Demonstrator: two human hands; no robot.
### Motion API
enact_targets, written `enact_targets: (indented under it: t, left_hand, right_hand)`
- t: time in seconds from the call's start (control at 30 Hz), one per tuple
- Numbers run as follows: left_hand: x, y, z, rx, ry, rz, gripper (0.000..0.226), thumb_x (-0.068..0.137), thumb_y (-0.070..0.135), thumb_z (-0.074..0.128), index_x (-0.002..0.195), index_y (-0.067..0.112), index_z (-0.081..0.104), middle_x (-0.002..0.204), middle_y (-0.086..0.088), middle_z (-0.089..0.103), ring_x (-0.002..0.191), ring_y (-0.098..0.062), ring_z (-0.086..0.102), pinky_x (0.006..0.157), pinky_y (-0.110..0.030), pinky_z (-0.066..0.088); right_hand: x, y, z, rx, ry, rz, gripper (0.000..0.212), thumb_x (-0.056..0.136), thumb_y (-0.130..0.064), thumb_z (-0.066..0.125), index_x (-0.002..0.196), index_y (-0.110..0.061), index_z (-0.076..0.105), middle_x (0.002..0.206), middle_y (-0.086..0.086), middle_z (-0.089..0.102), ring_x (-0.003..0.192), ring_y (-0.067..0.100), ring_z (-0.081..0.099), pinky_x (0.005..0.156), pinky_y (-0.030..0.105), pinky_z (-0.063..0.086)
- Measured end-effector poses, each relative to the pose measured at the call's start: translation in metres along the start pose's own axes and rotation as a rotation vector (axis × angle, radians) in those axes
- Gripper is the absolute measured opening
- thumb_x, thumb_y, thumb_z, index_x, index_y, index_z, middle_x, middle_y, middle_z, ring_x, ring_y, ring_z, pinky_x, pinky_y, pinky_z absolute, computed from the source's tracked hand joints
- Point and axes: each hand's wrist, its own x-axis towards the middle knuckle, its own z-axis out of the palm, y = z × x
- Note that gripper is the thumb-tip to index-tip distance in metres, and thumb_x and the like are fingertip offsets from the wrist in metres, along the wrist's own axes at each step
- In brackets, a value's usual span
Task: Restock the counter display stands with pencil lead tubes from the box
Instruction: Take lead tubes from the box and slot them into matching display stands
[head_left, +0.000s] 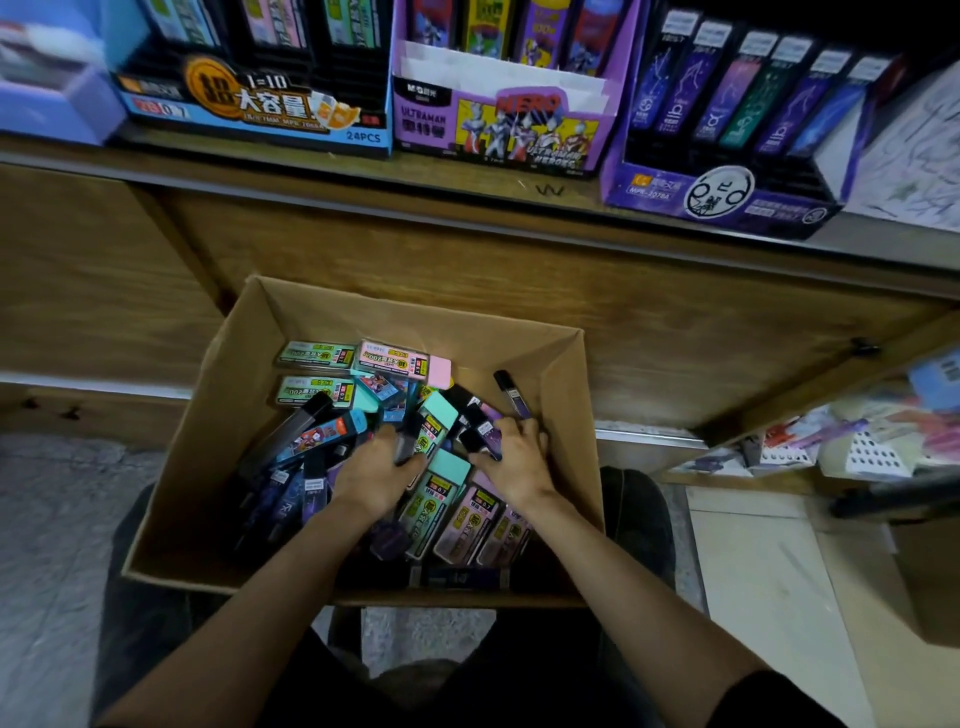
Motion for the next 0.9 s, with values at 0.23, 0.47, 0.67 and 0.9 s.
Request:
enact_targets:
  t: [0.23,0.47,0.67,0.9]
  left_hand:
    - [-0.002,0.007,0.001,-0.121,-0.012,-0.024,0.032,0.094,0.025,0.053,0.111,-0.001,0.044,0.102,-0.020,0.061,0.090,-0.034,0.059,0.072,-0.037,0.045]
    - [-0.008,0.013,-0.004,-0.327,-0.045,-0.005,0.025,0.094,0.014,0.054,0.112,-0.001,0.045,0.095,-0.009,0.063,0.075,-0.015,0.062,0.060,-0.016,0.046]
    - [-0.012,0.022,-0.011,-0.700,-0.148,-0.037,0.014,0.094,0.006,0.051,0.104,0.003,0.042,0.078,-0.011,0.065,0.067,-0.019,0.065,0.068,-0.038,0.054]
    - [-0.018,0.023,-0.014,-0.853,-0.165,-0.058,0.027,0.096,0.006,0.048,0.122,-0.001,0.042,0.088,-0.013,0.065,0.073,-0.020,0.066,0.071,-0.038,0.053]
  right_hand:
    - [-0.003,0.001,-0.007,0.159,-0.082,0.125,0.048,0.078,-0.024,0.074,0.117,-0.010,0.049,0.132,0.011,0.038,0.118,0.025,0.048,0.109,0.031,0.032]
    - [-0.004,-0.001,-0.009,0.243,-0.044,0.116,0.039,0.079,-0.016,0.073,0.112,-0.006,0.055,0.121,0.011,0.057,0.110,0.023,0.057,0.096,0.032,0.046]
    - [-0.007,0.002,-0.011,0.357,-0.029,0.139,0.021,0.081,-0.008,0.071,0.090,-0.016,0.053,0.098,0.004,0.065,0.087,0.014,0.062,0.061,0.012,0.041]
    - [-0.010,0.006,-0.011,0.489,-0.169,0.232,0.038,0.076,0.006,0.070,0.112,-0.001,0.061,0.116,0.014,0.064,0.112,0.026,0.058,0.096,0.032,0.043]
